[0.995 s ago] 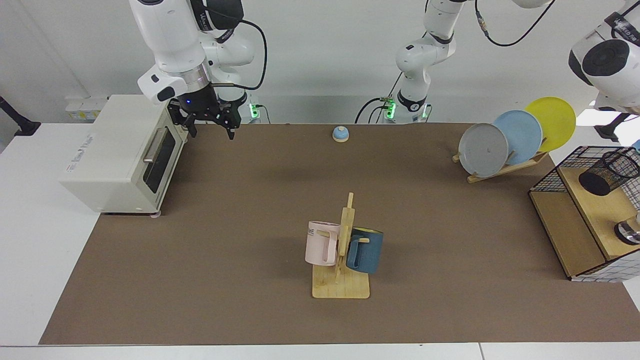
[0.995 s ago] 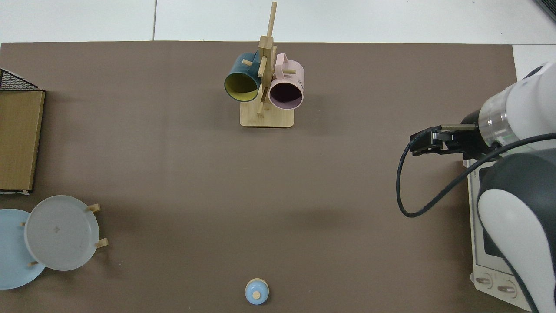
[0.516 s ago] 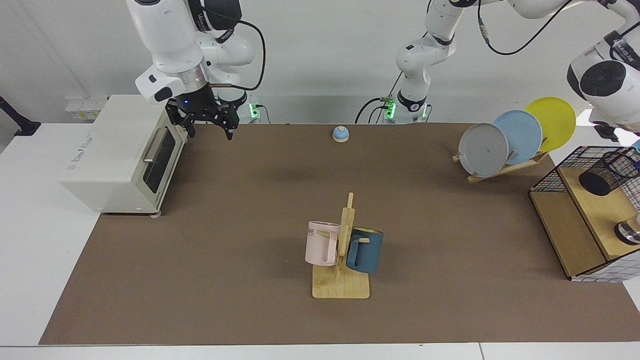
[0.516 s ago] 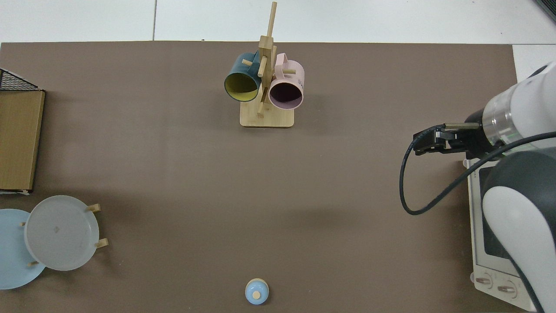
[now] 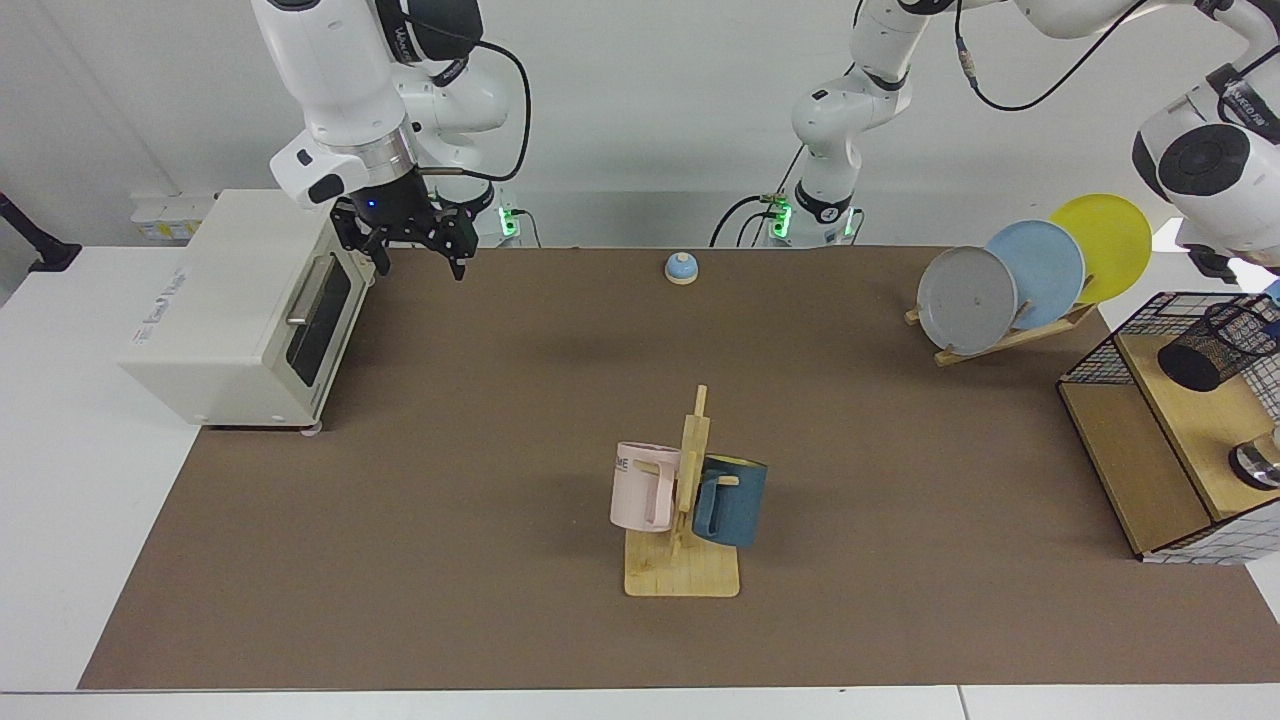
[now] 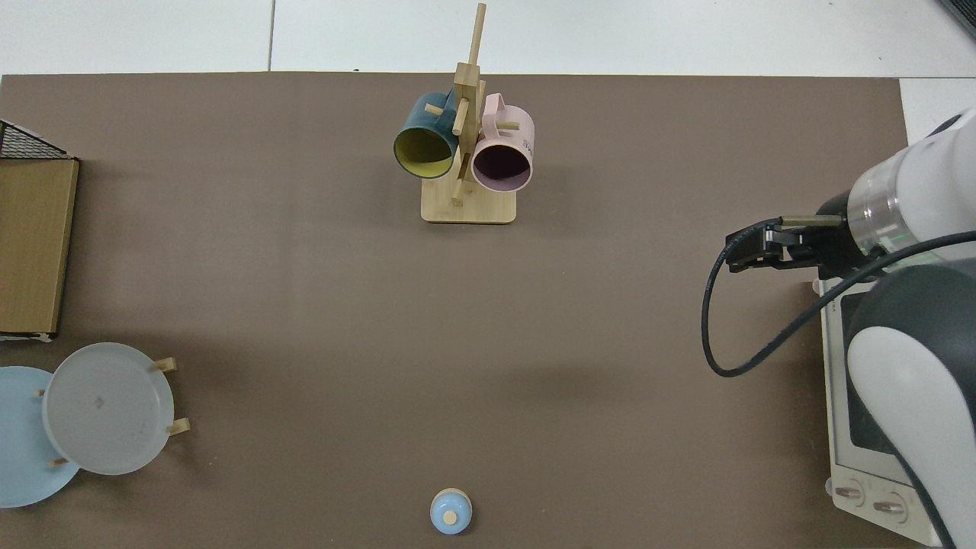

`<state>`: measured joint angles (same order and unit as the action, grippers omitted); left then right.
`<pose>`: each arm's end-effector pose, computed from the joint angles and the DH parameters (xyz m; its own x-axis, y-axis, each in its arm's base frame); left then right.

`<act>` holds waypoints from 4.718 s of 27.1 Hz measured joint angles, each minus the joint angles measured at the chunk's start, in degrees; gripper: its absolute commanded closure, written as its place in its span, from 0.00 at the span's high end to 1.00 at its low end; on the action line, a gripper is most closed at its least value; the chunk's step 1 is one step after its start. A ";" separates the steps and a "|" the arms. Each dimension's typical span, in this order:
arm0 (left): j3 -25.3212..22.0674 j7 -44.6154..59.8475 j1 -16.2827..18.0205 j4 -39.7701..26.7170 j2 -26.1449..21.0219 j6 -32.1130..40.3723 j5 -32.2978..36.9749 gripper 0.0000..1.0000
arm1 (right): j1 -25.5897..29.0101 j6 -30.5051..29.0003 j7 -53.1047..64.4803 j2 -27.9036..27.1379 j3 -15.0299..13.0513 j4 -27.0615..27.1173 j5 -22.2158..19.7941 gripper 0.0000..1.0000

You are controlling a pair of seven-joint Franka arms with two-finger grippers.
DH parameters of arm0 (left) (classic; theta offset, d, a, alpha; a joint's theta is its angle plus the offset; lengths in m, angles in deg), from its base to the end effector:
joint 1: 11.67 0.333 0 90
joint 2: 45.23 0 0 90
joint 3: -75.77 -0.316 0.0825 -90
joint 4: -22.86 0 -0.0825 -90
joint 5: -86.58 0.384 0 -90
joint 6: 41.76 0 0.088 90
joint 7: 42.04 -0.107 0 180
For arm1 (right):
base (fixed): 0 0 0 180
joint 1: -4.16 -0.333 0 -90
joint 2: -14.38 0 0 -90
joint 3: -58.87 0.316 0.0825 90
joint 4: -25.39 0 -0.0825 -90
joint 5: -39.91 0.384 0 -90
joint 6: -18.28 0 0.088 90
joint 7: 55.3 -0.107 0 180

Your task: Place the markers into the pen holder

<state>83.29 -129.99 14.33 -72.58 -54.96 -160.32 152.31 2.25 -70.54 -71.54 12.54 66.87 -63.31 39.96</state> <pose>0.5947 0.2551 0.5553 -0.0522 -0.4878 -0.8714 -0.9940 0.1098 -0.0019 0.5538 0.0955 0.6156 0.9935 -0.1103 -0.0300 -0.1102 -0.9939 0.0032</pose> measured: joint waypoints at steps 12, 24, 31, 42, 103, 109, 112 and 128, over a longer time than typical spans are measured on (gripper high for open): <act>-0.04 0.39 0.00 -1.97 -0.13 0.00 -0.13 0.00 | 0.00 0.00 0.00 0.00 0.00 0.00 0.00 1.00; -0.31 2.34 0.02 -3.81 -0.38 -0.05 -0.93 0.00 | 0.00 0.00 0.00 0.00 0.00 0.00 0.00 1.00; -0.32 2.34 0.02 -4.99 -0.66 -0.08 -2.02 0.00 | 0.00 0.00 0.00 0.00 0.00 0.00 0.00 1.00; -0.32 2.32 0.02 -5.44 -1.22 -0.21 -2.92 0.00 | 0.00 0.00 0.00 0.00 0.00 -0.01 0.00 1.00; -7.37 0.25 -15.55 4.44 9.70 9.23 -32.94 1.00 | 0.00 0.00 0.00 0.01 0.00 -0.02 0.00 1.00; -9.14 12.29 -19.19 4.46 12.48 18.49 -41.14 1.00 | 0.00 0.00 0.00 0.01 0.00 -0.02 0.00 1.00; -9.47 18.91 -20.22 4.45 12.92 22.14 -46.62 1.00 | 0.00 0.00 0.00 0.01 0.00 -0.02 0.00 1.00; -7.99 62.93 -24.57 4.46 15.05 31.31 -62.91 1.00 | 0.00 0.00 0.00 0.01 0.00 -0.03 0.00 1.00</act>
<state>75.31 -67.06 -10.24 -68.12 -39.91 -129.01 89.40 2.25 -70.54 -71.55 12.55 66.87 -63.34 39.96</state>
